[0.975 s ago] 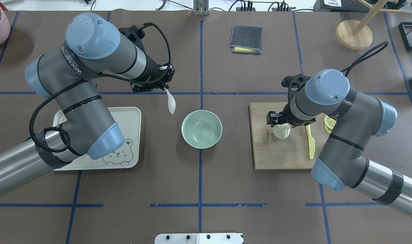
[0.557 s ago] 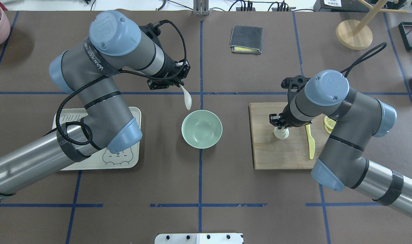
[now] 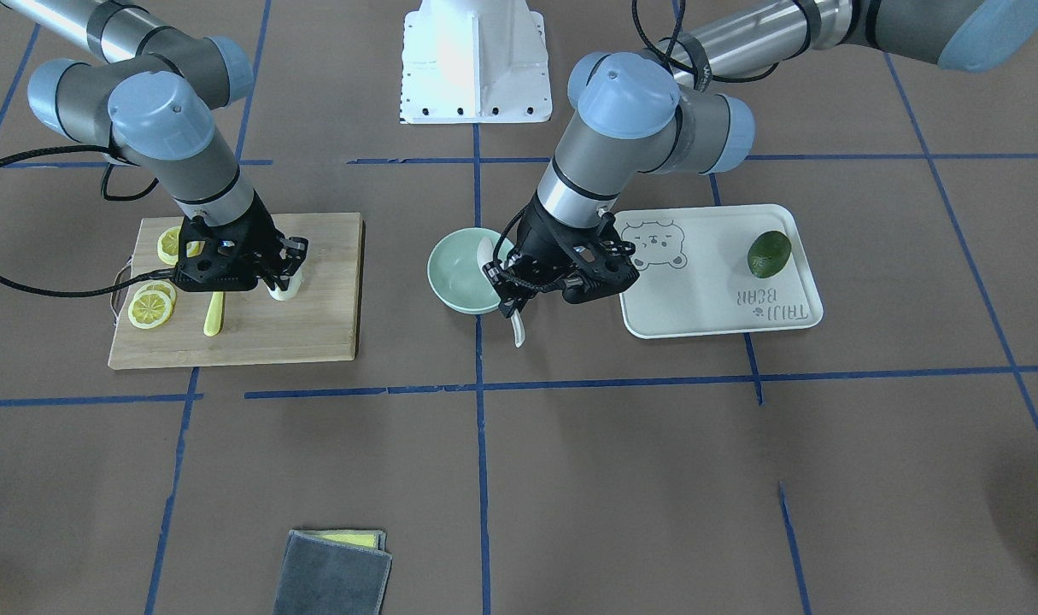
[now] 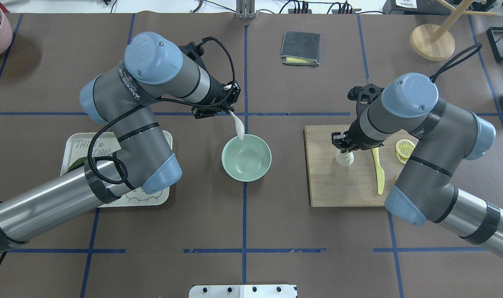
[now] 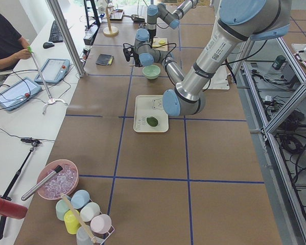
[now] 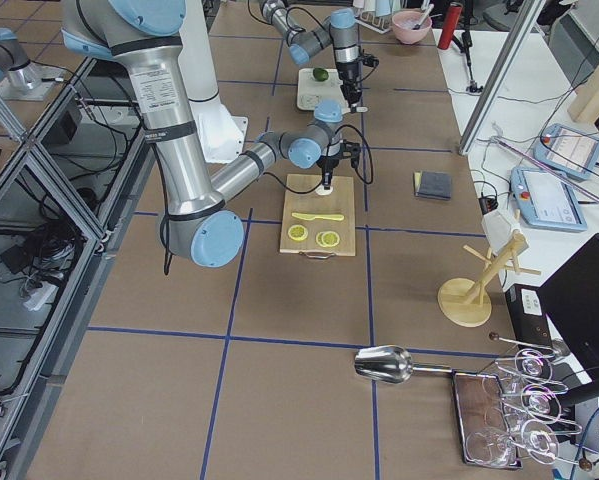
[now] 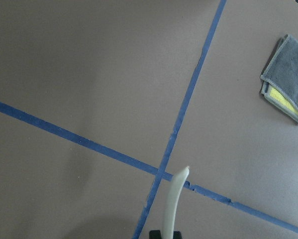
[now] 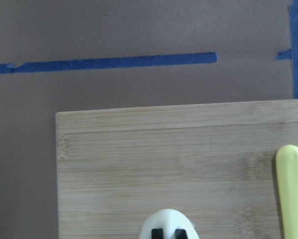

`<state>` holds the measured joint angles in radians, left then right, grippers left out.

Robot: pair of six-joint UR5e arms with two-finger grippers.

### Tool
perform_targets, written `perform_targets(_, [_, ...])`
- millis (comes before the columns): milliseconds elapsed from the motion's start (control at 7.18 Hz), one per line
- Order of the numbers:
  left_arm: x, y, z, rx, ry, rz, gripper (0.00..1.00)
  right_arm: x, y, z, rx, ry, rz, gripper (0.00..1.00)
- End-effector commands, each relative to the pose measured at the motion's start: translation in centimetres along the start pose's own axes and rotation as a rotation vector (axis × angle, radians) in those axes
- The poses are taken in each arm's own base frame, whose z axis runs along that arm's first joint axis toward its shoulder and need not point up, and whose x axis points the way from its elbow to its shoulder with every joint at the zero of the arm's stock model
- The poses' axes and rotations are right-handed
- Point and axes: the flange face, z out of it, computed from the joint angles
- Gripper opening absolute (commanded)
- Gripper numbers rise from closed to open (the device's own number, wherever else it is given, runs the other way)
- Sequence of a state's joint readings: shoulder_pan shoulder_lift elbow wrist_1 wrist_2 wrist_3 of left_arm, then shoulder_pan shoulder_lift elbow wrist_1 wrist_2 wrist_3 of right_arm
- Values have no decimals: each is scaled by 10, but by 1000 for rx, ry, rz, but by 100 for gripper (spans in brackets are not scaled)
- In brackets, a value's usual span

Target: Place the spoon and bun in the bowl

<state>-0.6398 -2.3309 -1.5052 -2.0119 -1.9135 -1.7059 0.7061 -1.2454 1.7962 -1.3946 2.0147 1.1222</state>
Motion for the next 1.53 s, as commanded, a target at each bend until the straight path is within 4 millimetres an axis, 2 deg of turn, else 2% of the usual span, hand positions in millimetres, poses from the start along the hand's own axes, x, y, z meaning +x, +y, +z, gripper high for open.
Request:
perform_targets(0, [-4,33,20,-17,16,6,0,8,-23,-27,-4,-45,32,0])
perform_targets(279, [-7,38,23,-23,11,12,0,3,-30,-37,12,-58,32,0])
perform_targets(418, [-8,38,23,-25,11,18,27,2,-30,-38,14,-59,32,0])
perform_targets(557, [-12,38,25,-23,5,22,99,3,-31,-38,15,-59,33,0])
perform_targets(836, [-12,40,23,-25,7,25,100,2,-32,-39,18,-62,33,0])
perform_targets(975, [-10,34,16,-19,8,46,100,-13,-35,-49,32,-82,21,0])
perform_targets(1115, [-11,10,-5,15,-8,72,100,-24,-37,-56,38,-98,13,0])
perform_targets(1254, [-17,-2,-30,43,-73,140,100,-40,-36,-63,45,-116,7,0])
perform_targets(1393, [-31,-8,-51,54,-156,224,100,-56,-31,-66,44,-136,-11,0])
